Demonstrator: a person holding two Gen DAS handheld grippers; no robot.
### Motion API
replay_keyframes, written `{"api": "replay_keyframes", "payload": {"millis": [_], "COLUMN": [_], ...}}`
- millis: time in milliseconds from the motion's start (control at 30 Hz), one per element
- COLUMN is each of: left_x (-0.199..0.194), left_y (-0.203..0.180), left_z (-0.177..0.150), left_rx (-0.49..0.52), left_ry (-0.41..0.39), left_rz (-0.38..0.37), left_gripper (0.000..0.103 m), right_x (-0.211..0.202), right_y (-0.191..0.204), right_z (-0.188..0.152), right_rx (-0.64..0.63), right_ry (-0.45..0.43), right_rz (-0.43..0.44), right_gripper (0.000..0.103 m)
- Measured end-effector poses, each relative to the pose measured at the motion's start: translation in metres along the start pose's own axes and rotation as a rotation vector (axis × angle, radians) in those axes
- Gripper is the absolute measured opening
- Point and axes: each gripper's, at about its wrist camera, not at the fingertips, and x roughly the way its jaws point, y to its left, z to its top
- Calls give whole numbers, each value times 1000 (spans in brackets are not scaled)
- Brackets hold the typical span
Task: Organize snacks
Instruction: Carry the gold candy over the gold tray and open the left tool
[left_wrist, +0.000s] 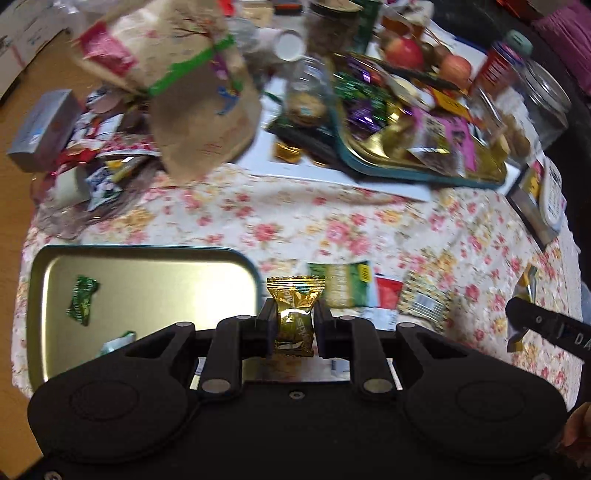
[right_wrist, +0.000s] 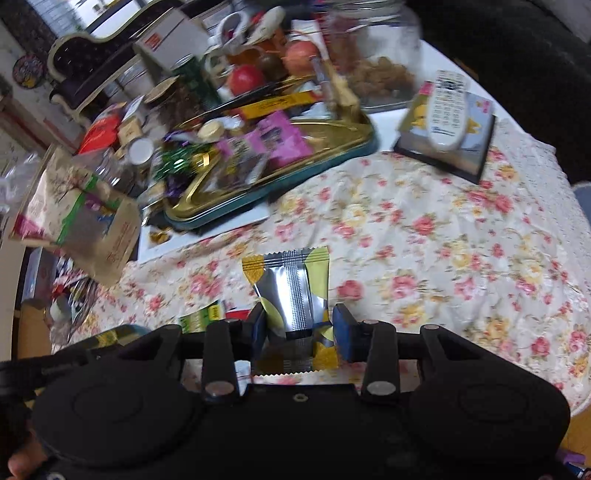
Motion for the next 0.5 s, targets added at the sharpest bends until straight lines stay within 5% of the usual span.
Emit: {"api": "replay_keyframes", "payload": {"millis": [500], "left_x": [-21], "left_y": [104], "left_z": [2], "left_rx": [-189], "left_ry": [-76], "left_rz": [101], "left_gripper": [28], "right_x": [23], "right_y": [116], "right_z": [-32], "right_rx": [-199], "right_ry": [50], "right_rz": [69], "right_gripper": [40]}}
